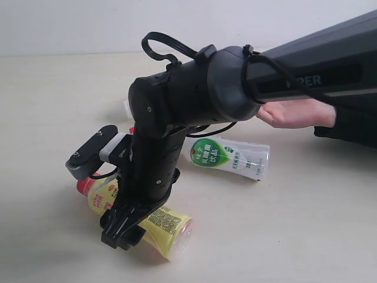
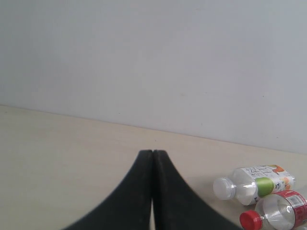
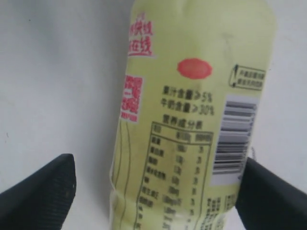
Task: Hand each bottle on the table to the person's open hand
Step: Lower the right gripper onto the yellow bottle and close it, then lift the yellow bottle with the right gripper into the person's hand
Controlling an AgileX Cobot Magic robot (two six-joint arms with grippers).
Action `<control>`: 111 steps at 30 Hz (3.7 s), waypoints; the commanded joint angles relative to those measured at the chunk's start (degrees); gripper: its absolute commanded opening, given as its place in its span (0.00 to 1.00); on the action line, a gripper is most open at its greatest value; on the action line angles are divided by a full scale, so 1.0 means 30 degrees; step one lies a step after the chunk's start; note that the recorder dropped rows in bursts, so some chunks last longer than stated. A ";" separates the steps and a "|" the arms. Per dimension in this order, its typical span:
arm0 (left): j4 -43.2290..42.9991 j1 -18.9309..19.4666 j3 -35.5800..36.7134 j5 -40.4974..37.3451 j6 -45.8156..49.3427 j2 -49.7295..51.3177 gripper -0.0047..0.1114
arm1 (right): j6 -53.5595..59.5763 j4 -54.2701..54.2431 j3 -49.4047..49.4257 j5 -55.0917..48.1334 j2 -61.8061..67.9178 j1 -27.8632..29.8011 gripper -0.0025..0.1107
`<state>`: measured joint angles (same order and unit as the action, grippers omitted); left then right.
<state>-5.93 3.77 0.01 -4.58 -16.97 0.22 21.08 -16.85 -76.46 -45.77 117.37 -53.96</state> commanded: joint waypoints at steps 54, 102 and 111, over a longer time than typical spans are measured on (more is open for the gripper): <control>0.0111 0.0070 -0.0003 0.0035 0.0100 -0.0074 0.05 | -0.5581 0.6682 0.0007 -0.4782 -1.1472 0.8119 0.02; 0.0111 0.0070 -0.0003 0.0035 0.0100 -0.0074 0.05 | -0.1062 -0.0022 0.0007 -0.3305 -0.3837 1.3099 0.02; 0.0111 0.0070 -0.0003 0.0035 0.0100 -0.0074 0.05 | -0.1062 0.0046 0.0007 -0.3340 -0.3837 1.3099 0.31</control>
<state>-5.93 3.77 0.01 -4.58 -16.97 0.22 17.33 -16.98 -76.46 -56.00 105.72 -14.54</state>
